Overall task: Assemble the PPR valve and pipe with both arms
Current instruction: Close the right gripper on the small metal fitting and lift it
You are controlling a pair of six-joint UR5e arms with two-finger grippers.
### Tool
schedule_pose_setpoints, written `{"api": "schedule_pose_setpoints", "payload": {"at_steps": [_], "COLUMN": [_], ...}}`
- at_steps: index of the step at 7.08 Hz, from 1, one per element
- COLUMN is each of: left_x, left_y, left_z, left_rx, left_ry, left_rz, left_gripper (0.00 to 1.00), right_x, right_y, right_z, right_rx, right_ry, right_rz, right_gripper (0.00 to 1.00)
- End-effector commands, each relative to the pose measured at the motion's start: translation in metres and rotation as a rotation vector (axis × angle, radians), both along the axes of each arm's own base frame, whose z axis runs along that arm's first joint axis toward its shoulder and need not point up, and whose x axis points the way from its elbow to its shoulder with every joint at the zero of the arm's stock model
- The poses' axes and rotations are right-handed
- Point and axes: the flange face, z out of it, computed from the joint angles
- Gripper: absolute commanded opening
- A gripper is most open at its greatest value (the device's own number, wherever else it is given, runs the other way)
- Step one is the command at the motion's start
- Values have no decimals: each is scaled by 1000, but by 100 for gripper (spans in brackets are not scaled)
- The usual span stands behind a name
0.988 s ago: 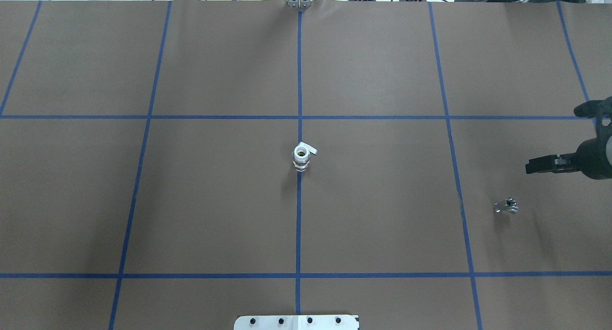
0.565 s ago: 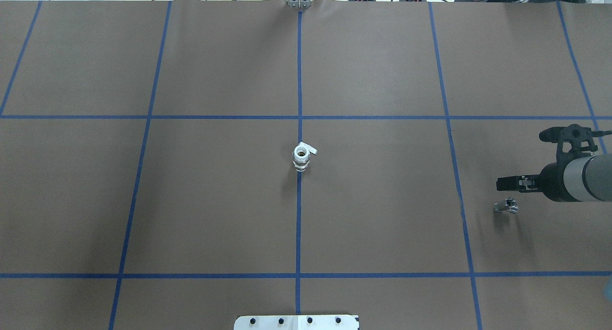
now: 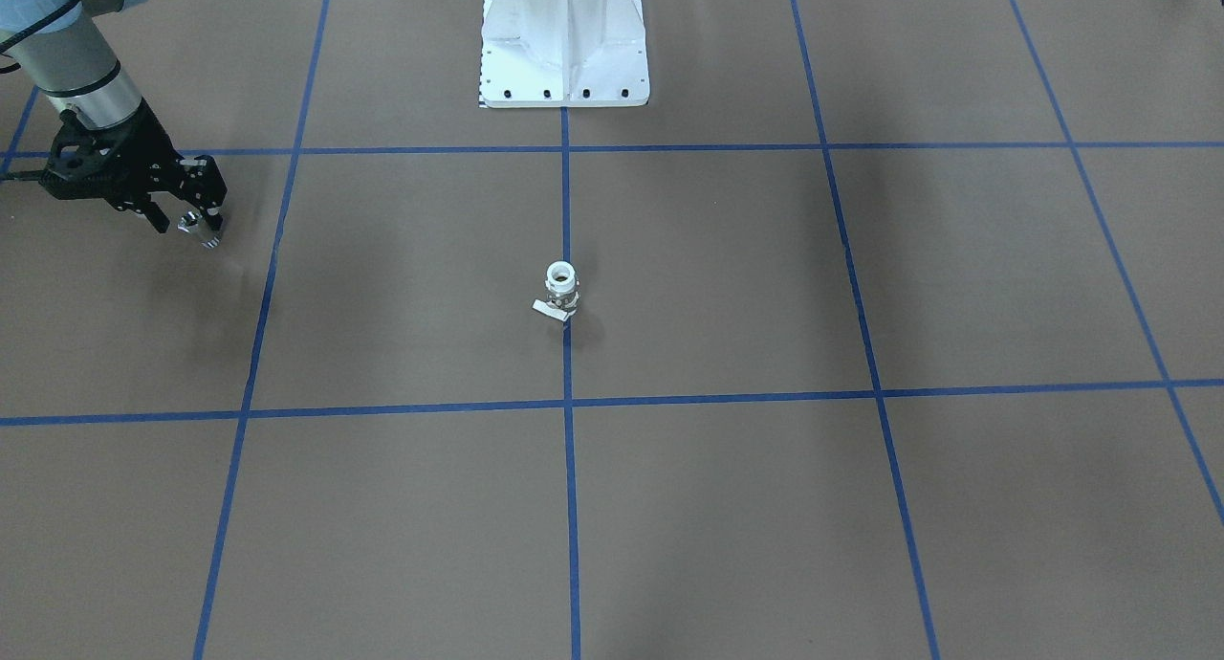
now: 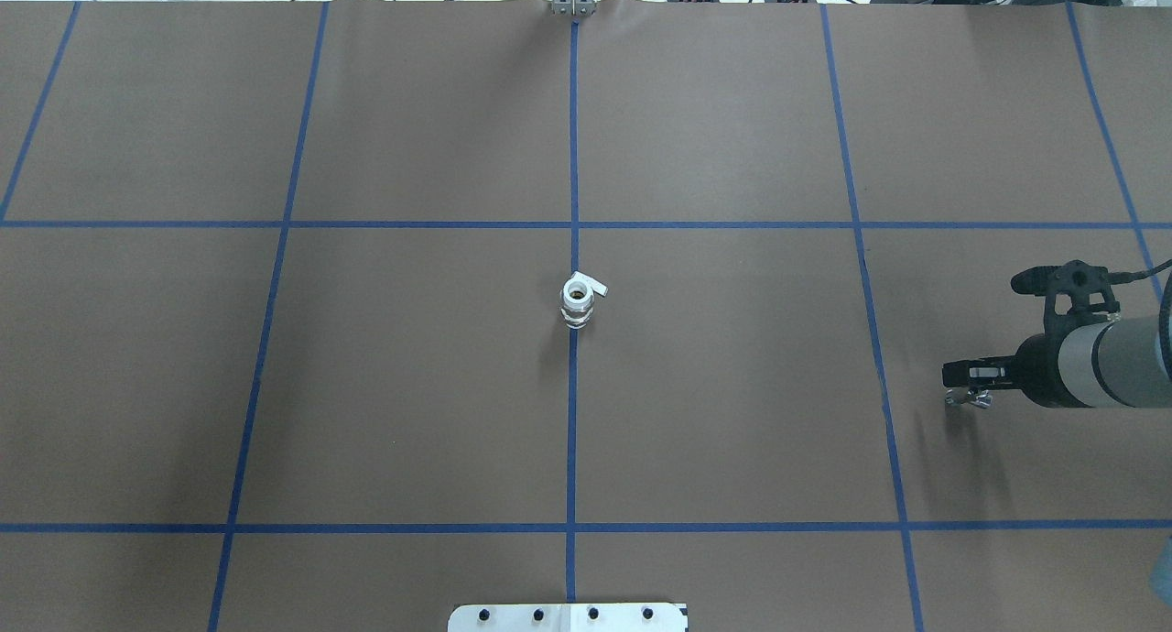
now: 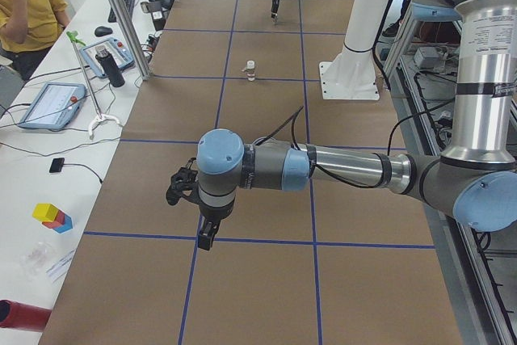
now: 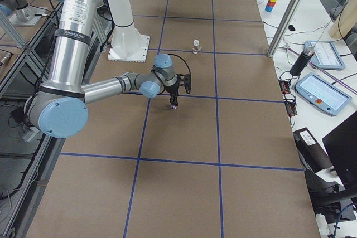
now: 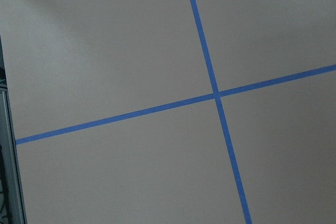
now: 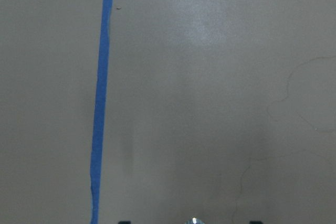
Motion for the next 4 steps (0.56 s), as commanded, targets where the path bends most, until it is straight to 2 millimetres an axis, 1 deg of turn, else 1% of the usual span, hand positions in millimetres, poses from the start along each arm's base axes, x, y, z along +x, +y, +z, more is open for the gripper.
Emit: {"api": "schedule_pose_setpoints", "payload": {"at_steps": [1, 4], "left_x": [0, 0], "left_y": [1, 3], "left_z": [1, 3], "left_rx": [-1, -3], "left_ry": [0, 0], "left_rz": [0, 0], "left_gripper": [100, 100], "right_x": [0, -1], "right_y": [8, 11], "right_z": [6, 9], "right_rx": [-7, -9], "right_ry": [14, 22], "right_rz": [-14, -22], "right_gripper": [66, 61]}}
